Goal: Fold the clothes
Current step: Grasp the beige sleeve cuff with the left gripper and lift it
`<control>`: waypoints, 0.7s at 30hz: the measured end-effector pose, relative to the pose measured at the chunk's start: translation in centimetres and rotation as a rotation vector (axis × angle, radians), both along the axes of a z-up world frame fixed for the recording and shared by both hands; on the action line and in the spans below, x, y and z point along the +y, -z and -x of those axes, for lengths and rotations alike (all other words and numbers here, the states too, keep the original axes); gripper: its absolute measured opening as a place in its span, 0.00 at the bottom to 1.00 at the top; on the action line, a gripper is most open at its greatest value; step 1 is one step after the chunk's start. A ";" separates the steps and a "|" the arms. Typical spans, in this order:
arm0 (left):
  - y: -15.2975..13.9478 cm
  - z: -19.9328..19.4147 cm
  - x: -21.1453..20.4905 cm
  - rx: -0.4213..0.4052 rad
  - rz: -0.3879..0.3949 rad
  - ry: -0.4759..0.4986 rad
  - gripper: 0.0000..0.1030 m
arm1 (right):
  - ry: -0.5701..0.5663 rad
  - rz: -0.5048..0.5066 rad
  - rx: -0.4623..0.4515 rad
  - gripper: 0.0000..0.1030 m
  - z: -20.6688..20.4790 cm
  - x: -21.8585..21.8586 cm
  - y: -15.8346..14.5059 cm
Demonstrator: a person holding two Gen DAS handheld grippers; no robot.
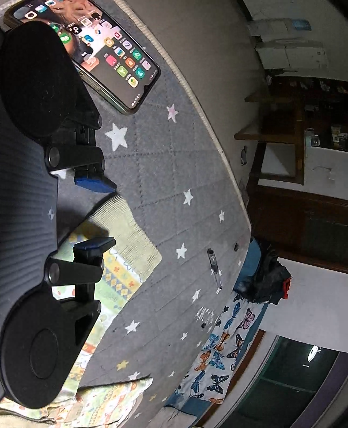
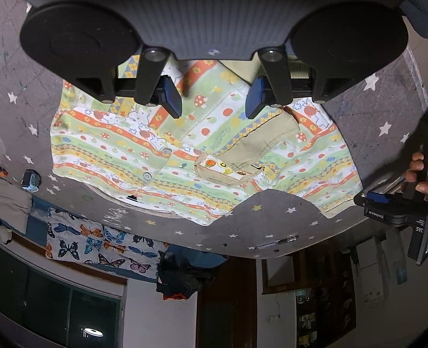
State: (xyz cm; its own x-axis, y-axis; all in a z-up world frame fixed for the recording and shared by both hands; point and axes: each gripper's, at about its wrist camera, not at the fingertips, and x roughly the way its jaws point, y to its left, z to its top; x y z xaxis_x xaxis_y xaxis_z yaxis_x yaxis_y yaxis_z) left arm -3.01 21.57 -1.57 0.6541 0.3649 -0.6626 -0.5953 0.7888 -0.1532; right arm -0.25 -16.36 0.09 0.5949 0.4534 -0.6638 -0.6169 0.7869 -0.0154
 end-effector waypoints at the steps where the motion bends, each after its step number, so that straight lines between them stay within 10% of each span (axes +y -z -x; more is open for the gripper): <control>1: 0.0 -0.1 0.0 0.003 -0.009 -0.003 0.31 | 0.002 0.000 -0.001 0.52 0.0 -0.1 0.0; 5: -0.2 -0.3 0.1 -0.021 0.037 0.024 0.08 | 0.020 -0.013 -0.002 0.52 0.3 -0.8 -0.2; 21: -11.9 -3.0 -17.4 -0.300 0.227 0.714 0.06 | 0.183 -0.104 -0.018 0.52 1.1 -7.7 -1.2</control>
State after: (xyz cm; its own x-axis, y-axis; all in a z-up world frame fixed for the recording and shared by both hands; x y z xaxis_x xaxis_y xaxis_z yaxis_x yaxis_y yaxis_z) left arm 0.02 4.14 10.28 0.8402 -0.3311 -0.4295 0.1329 0.8935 -0.4289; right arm -1.34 -24.04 1.30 0.6849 0.4021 -0.6077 -0.4640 0.8837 0.0617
